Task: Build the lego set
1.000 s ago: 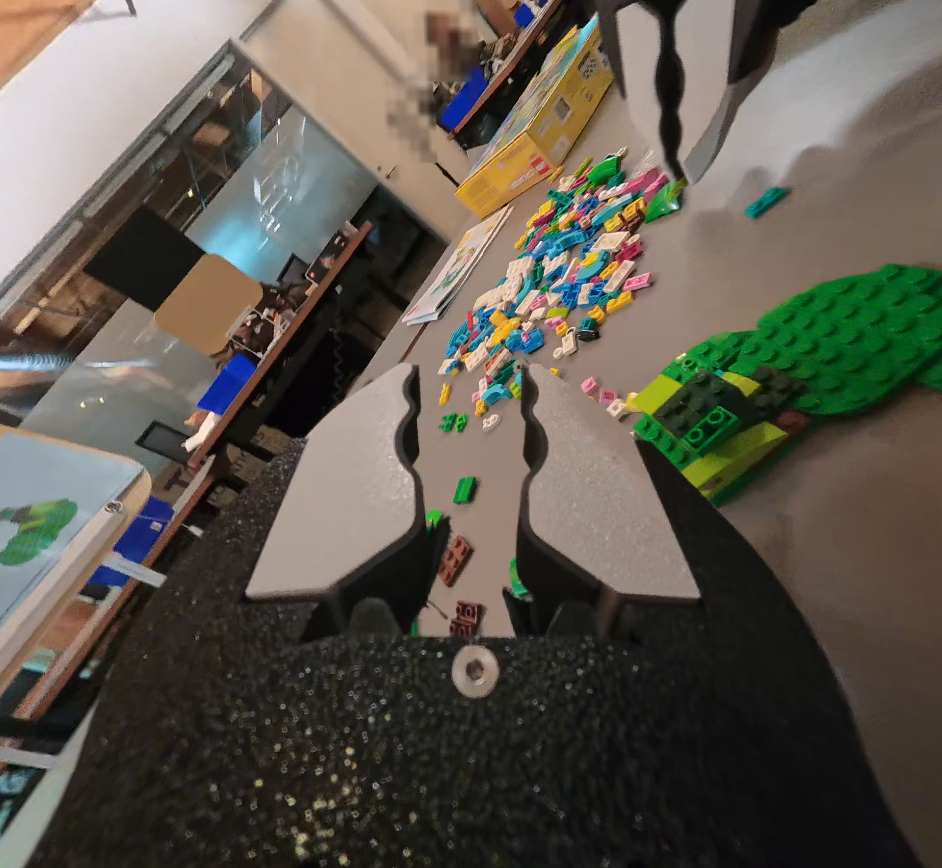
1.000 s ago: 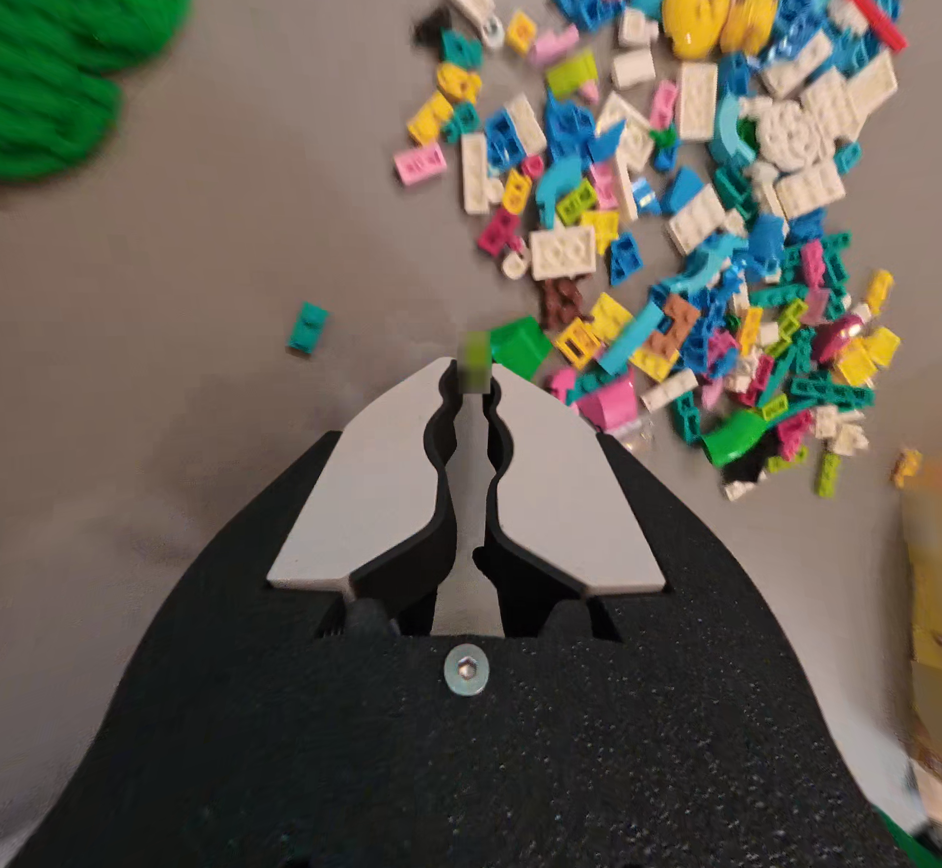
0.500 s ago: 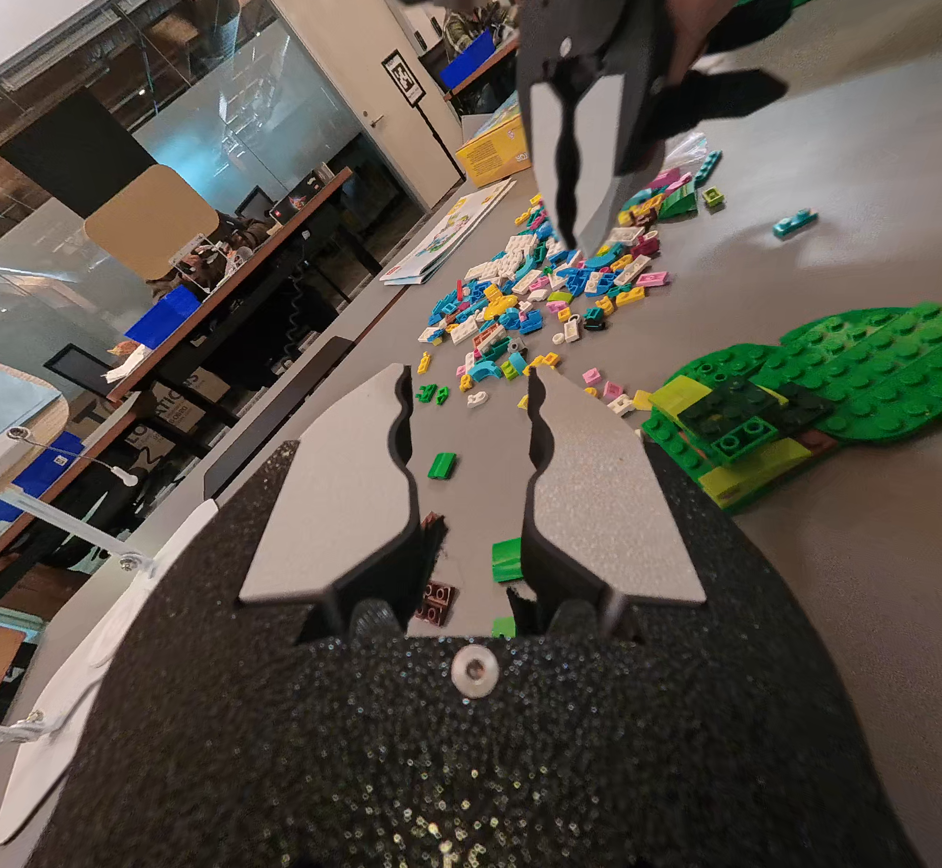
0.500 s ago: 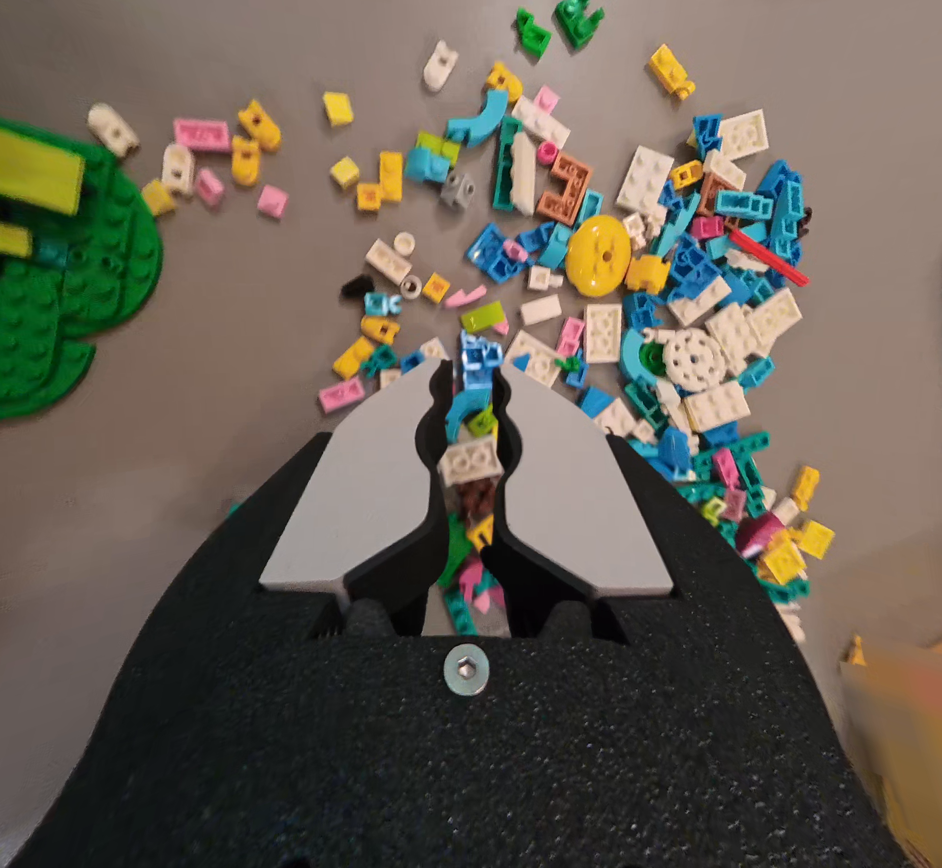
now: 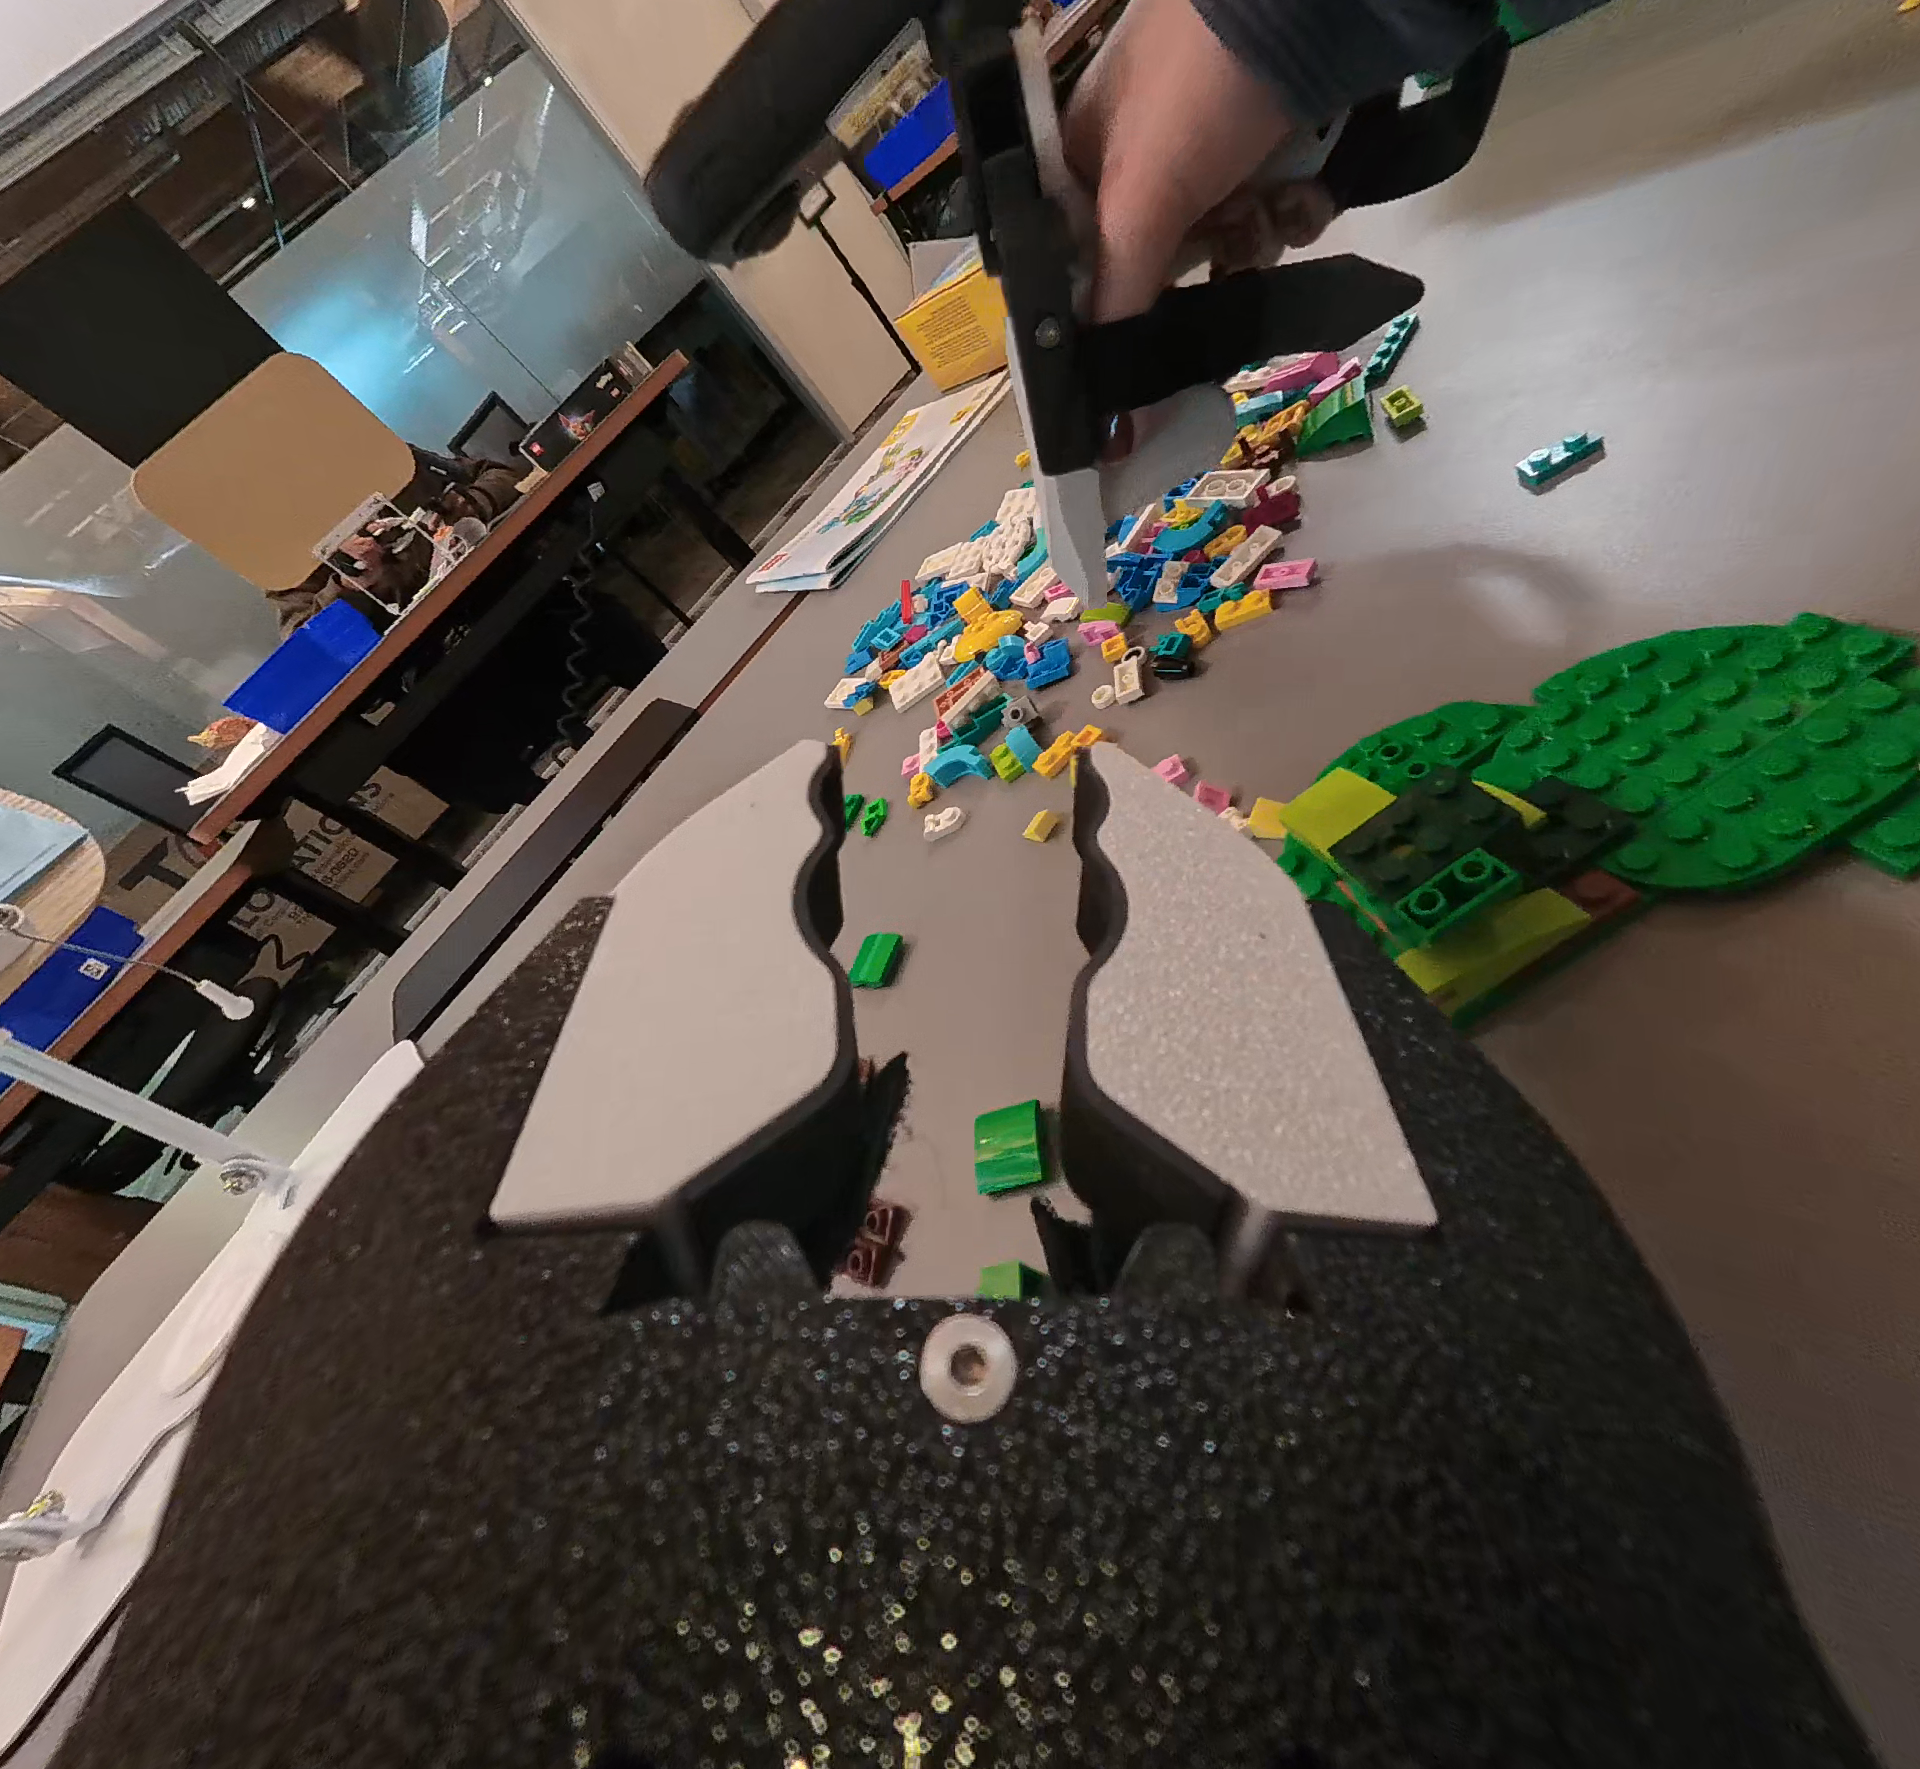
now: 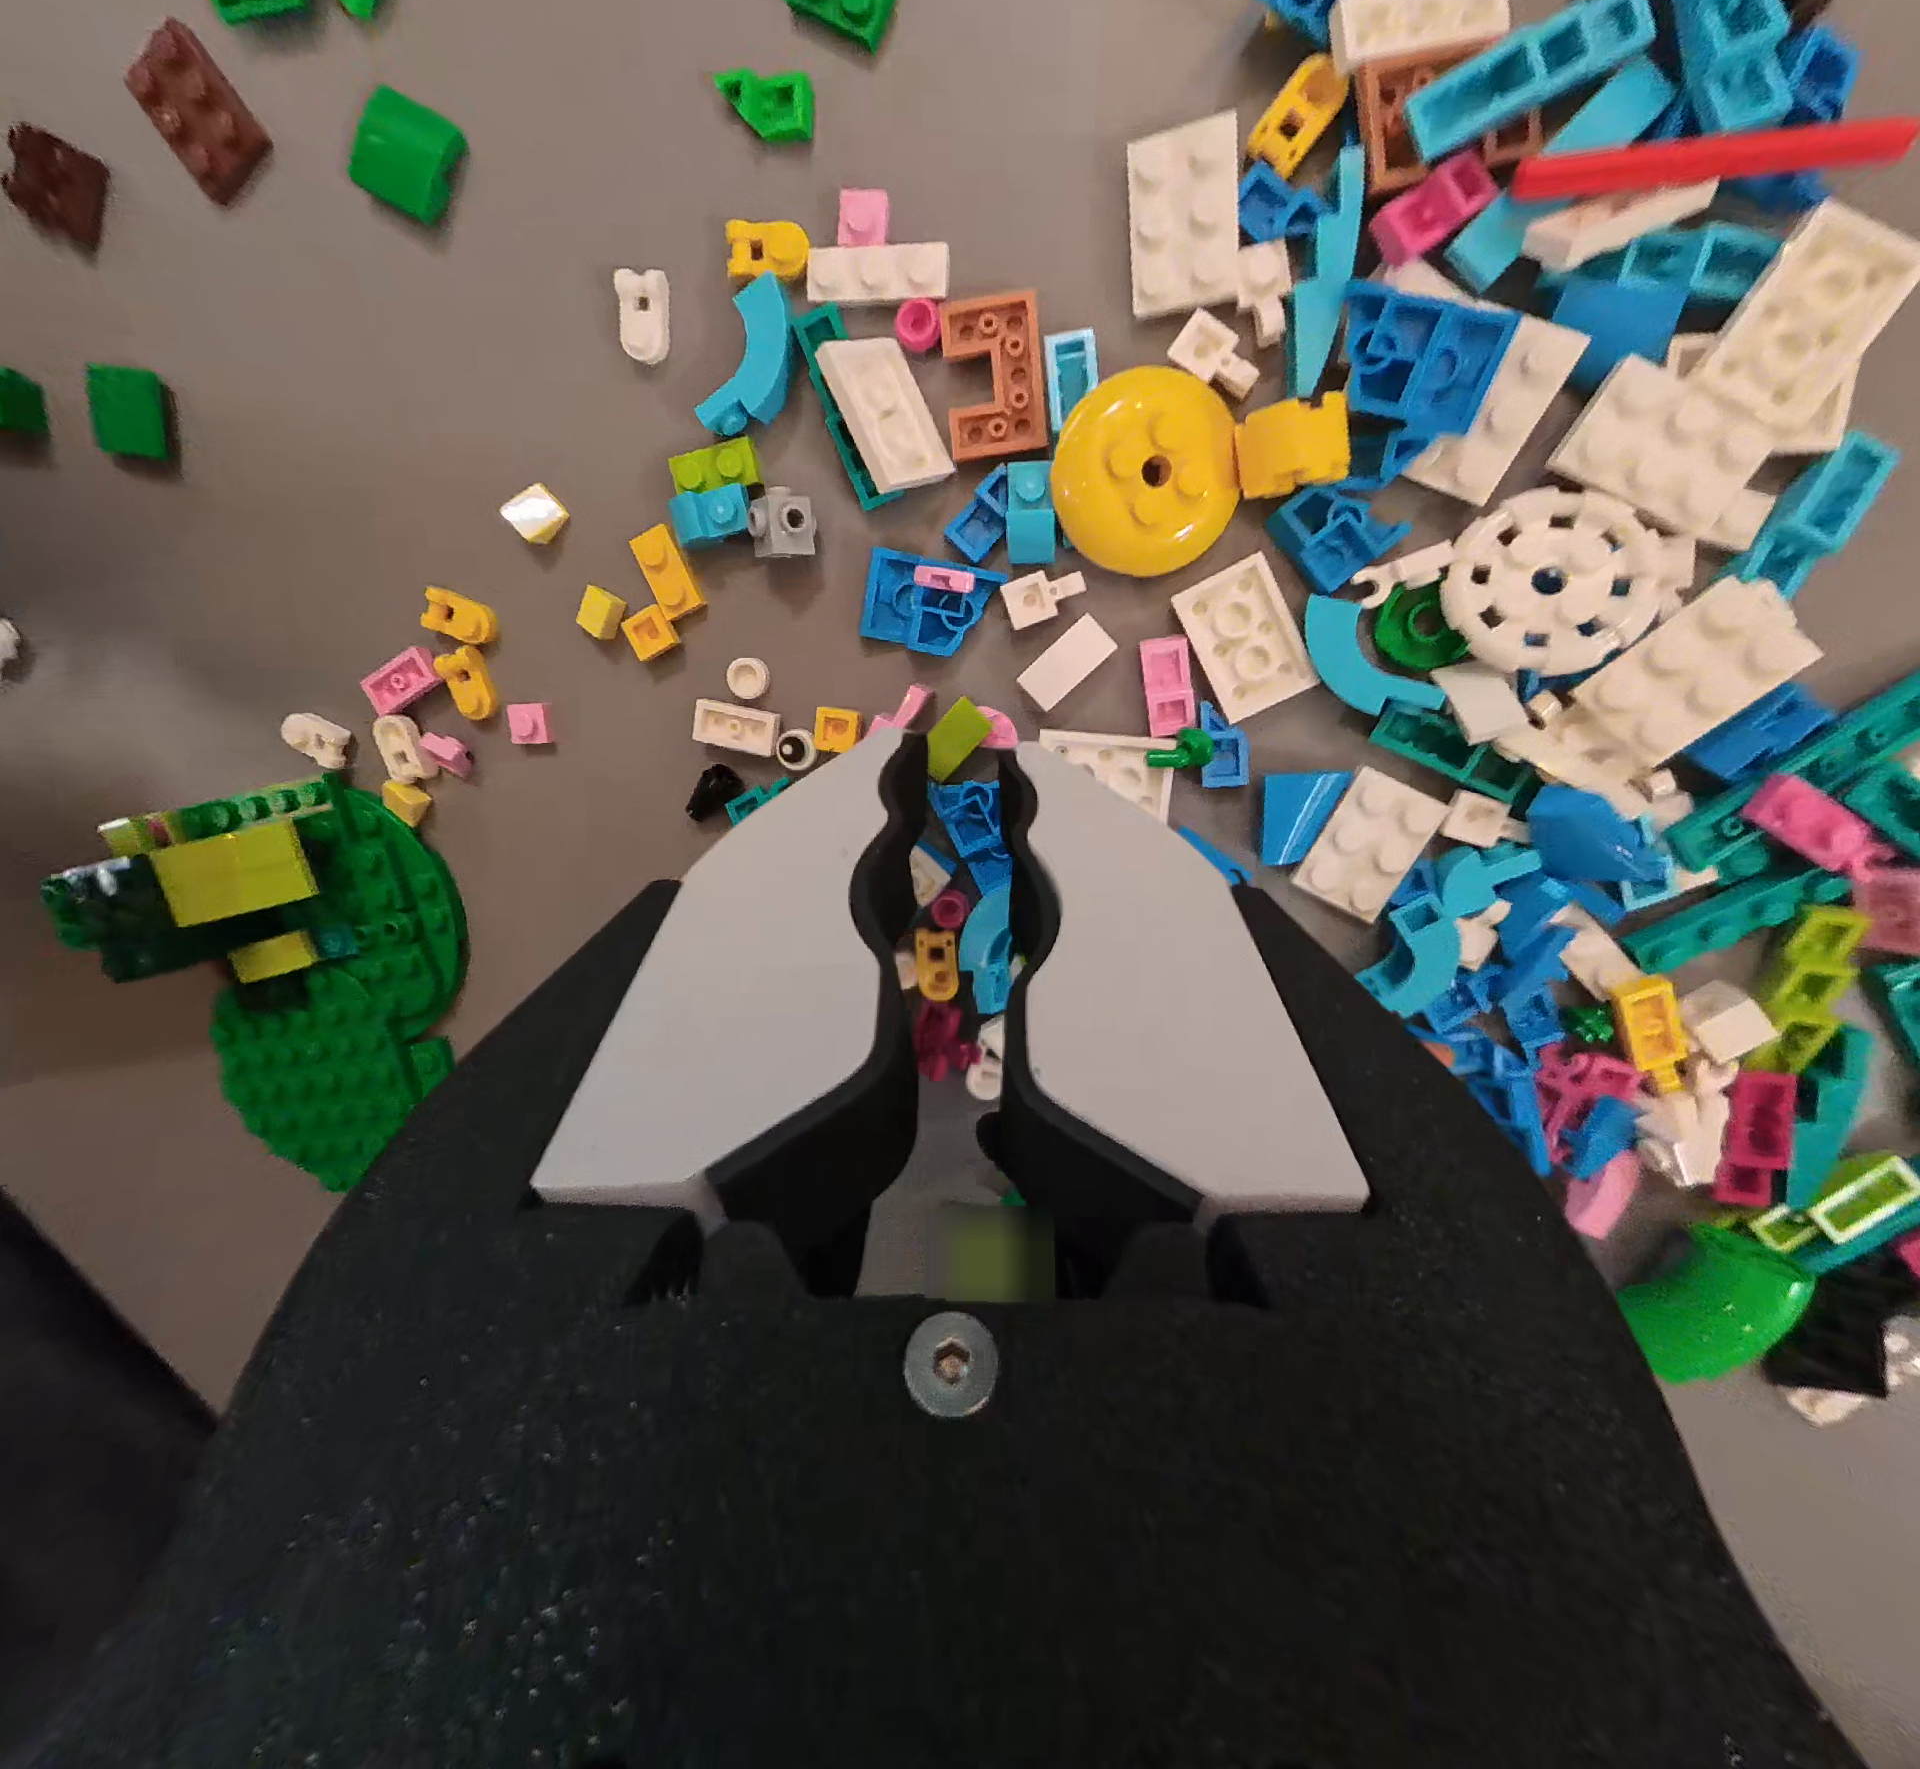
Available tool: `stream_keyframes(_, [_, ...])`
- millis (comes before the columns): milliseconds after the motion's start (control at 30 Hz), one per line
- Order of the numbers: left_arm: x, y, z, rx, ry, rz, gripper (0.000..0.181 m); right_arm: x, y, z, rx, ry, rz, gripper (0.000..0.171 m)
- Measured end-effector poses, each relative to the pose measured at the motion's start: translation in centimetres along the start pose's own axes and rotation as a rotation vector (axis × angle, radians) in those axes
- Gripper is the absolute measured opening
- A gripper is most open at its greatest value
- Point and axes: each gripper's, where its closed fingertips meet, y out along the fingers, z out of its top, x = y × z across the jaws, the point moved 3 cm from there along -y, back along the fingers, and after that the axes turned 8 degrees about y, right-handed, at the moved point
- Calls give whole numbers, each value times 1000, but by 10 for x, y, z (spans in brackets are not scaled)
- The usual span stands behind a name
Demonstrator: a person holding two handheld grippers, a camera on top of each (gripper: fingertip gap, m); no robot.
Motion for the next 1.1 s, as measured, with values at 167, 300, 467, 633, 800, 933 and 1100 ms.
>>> stream_keyframes(167, [4, 2, 1, -5, 1, -30, 43, -1, 4, 0, -28, 45, -44, 14])
stream_keyframes(300, [9, 3, 1, -12, 5, -53, 44, -5, 6, 1, -47, 51, -71, 10])
stream_keyframes(467, [10, -2, 7, 23, 38, -64, 42, -8, 1, 1, -31, 14, -142, 4])
stream_keyframes(633, [25, -10, 21, 70, -73, -285, 53, -19, -27, -10, 74, -34, -152, 4])
stream_keyframes(800, [32, -20, 24, 9, -165, -486, 53, -29, -51, -44, 165, -113, -164, 4])
stream_keyframes(933, [37, -25, 27, -49, -236, -588, 62, -39, -60, -78, 220, -124, -142, 4])
stream_keyframes(1100, [50, -33, 37, -111, -320, -714, 66, -57, -64, -117, 287, -135, -95, 4])
